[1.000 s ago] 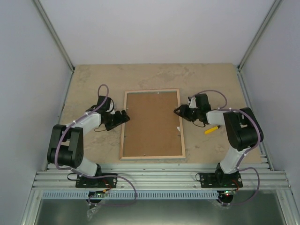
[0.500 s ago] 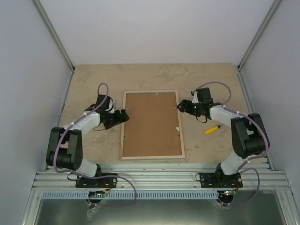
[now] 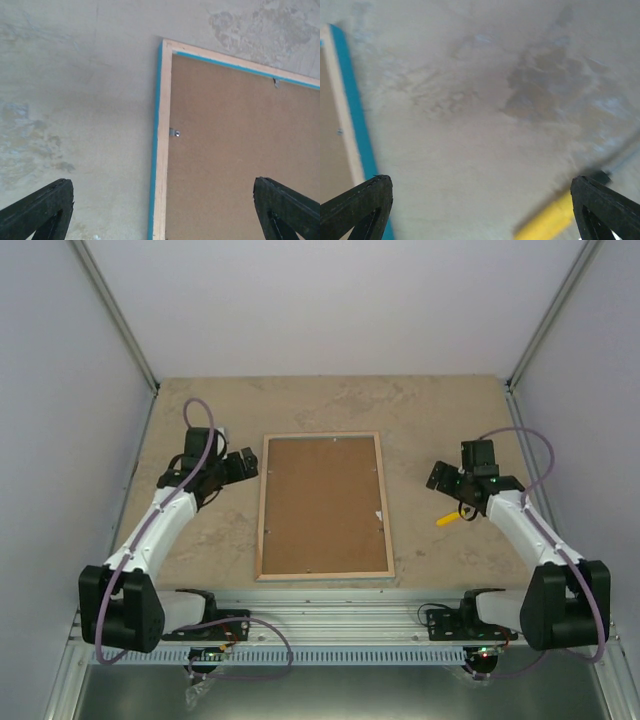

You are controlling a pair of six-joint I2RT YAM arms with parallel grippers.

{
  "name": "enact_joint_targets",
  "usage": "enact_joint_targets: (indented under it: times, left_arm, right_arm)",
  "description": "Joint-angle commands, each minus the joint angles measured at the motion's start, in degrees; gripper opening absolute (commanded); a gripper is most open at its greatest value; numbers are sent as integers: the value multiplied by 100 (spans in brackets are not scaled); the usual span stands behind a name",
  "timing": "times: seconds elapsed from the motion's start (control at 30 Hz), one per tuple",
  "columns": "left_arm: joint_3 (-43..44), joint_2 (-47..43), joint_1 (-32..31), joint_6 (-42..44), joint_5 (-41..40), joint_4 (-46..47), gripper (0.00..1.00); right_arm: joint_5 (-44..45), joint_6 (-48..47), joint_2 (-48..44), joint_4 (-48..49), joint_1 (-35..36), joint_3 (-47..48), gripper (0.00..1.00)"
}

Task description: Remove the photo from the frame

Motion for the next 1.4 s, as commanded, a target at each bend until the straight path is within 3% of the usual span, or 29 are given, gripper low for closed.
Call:
enact_joint_targets:
  times: [0.0, 0.13, 0.5, 0.83, 1.2, 1.37]
  left_arm:
    - [-48, -240, 147, -42, -360, 237, 100]
    - [-117, -263, 240, -152, -209, 358, 100]
    - [-246, -359, 248, -160, 199, 493, 100]
    - [-315, -417, 251, -112, 502, 581, 100]
    - [-388, -395, 252, -106, 1102, 683, 100]
    - [-403, -383, 246, -401, 1646, 836, 100]
  right_arm:
    - [816, 268, -320, -836, -22, -312, 98]
    - [842, 435, -219, -914, -54, -512, 96]
    - [738, 1157, 360, -490, -72, -856, 65]
    - [770, 1360, 801, -156, -73, -1002, 55]
    - [833, 1203, 822, -162, -64, -975, 17]
    - [776, 825, 489, -174, 44, -783, 8]
